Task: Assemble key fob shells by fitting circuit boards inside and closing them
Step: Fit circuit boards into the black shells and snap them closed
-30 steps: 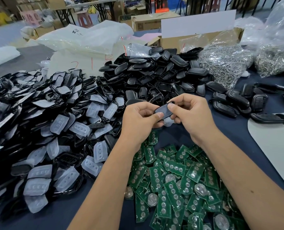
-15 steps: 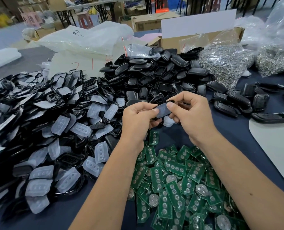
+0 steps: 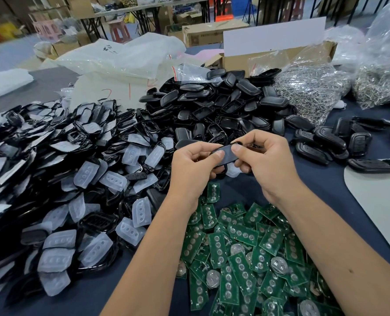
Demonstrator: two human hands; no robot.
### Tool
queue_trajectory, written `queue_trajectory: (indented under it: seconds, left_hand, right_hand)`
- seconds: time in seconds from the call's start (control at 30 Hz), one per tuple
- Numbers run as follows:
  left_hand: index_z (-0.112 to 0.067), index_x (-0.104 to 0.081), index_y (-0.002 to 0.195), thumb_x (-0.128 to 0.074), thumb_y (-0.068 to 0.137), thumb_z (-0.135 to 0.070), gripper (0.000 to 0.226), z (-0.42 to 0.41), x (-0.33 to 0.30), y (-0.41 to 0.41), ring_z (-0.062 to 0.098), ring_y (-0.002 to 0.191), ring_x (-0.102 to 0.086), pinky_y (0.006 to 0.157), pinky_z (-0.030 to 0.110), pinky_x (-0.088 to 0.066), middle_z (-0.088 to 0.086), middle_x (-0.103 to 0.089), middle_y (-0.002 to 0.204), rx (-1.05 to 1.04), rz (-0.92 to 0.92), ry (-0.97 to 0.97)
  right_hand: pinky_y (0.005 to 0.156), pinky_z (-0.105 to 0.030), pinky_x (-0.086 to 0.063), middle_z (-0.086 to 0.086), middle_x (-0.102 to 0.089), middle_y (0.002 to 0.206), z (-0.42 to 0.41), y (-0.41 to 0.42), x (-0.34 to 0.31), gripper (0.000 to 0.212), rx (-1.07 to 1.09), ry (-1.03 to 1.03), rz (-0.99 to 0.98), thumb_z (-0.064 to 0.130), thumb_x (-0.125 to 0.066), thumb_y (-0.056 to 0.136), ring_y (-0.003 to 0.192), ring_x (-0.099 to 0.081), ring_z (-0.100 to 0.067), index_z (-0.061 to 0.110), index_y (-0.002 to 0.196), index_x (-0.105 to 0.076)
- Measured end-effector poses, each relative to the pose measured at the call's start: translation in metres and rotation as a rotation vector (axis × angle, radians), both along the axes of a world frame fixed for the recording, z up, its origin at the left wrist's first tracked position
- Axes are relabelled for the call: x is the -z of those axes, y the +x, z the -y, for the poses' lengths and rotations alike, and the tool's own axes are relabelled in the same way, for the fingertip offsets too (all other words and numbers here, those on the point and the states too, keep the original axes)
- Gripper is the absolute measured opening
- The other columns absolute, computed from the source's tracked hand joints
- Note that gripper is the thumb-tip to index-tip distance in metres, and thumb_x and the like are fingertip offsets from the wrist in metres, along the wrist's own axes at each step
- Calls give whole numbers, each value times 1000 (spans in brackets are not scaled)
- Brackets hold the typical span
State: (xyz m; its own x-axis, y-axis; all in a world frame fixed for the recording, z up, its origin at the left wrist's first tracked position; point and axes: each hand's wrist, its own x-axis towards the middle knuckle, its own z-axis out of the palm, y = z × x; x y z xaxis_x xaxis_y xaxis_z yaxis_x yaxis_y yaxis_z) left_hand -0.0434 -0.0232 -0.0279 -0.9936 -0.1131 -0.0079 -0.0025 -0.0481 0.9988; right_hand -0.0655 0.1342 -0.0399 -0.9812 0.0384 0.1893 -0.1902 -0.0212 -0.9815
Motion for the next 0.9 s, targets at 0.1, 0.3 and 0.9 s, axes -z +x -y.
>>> queue_trajectory:
  seconds: [0.1,0.3,0.9]
  left_hand:
    - [-16,-79,90,-74,92,-2,15,-1,-1,-1,18,64,-68,56,17,-51,5,-76,77,-2,-46,-15]
    - [-12,-80,91,-73,92,1,15,4,-1,-1,15,64,-70,55,16,-51,7,-78,78,6,2,10]
    - [-7,-78,90,-64,102,-29,29,5,-1,-7,17,72,-71,65,23,-58,8,-75,79,-15,127,122]
  right_hand:
    - [49,-22,-45,-2,-66,63,-1,-1,0,17,19,16,6,1,-72,92,51,-59,-12,11,79,-71]
    - [66,-21,-49,9,-68,90,-3,1,0,19,168,437,-224,16,-85,84,67,-62,-11,24,99,-75]
    - [79,-18,-46,13,-70,97,4,0,0,10,89,344,-136,15,-83,87,91,-63,-4,23,81,-81]
